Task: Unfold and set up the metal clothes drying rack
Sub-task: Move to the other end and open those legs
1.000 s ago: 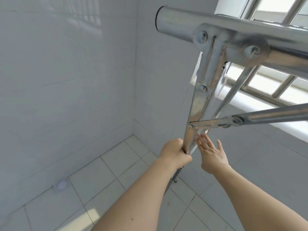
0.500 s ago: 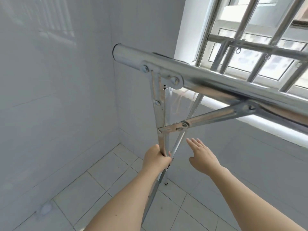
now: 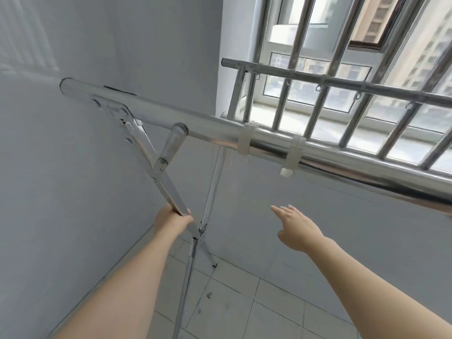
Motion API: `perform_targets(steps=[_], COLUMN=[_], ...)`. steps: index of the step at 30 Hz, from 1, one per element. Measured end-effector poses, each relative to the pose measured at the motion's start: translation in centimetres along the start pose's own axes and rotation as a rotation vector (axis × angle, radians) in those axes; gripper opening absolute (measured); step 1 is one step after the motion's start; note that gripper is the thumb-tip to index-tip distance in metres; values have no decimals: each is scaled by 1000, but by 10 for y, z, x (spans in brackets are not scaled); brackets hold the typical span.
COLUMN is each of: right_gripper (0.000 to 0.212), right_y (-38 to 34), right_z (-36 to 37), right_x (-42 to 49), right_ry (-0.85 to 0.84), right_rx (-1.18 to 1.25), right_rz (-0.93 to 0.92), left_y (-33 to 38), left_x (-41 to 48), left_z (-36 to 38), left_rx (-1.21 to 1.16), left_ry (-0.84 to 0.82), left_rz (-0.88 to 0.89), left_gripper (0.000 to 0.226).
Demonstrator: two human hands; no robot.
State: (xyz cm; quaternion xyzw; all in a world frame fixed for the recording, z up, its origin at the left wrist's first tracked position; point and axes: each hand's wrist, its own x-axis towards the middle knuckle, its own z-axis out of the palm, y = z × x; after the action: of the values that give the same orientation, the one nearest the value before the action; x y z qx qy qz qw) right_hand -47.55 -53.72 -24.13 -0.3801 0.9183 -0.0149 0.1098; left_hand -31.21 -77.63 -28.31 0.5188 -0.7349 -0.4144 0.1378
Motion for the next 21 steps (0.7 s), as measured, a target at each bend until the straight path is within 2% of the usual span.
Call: perform_targets(steps=[6,9,11,13,17,21], right_gripper=[70,69,68,68,66,65], right_y=[-10,-10,-7,-2,17,49], right_z=[7,6,-1,-11,-35,-48], right_x=[-24,-41,-57,-72,-117,-186], right_ry=[-43,-64,-59,-43,4,38], right_rx=[-24,-26,-22,-12,29,58], right_rz=[24,33,41,44,76,125], left_y=[0,-1,4,14,53,89], left_x=[-3,-27,-47,-62,-106,-171], left_z=[-9,-2,2,8,16,35], left_rx=[121,272,435,489,491,473], left_ry=[-149,-263,-298,-308,-299,-288], left_rz=[1,-10,57,138,302,483], left_gripper=[33,23,25,32,20,21])
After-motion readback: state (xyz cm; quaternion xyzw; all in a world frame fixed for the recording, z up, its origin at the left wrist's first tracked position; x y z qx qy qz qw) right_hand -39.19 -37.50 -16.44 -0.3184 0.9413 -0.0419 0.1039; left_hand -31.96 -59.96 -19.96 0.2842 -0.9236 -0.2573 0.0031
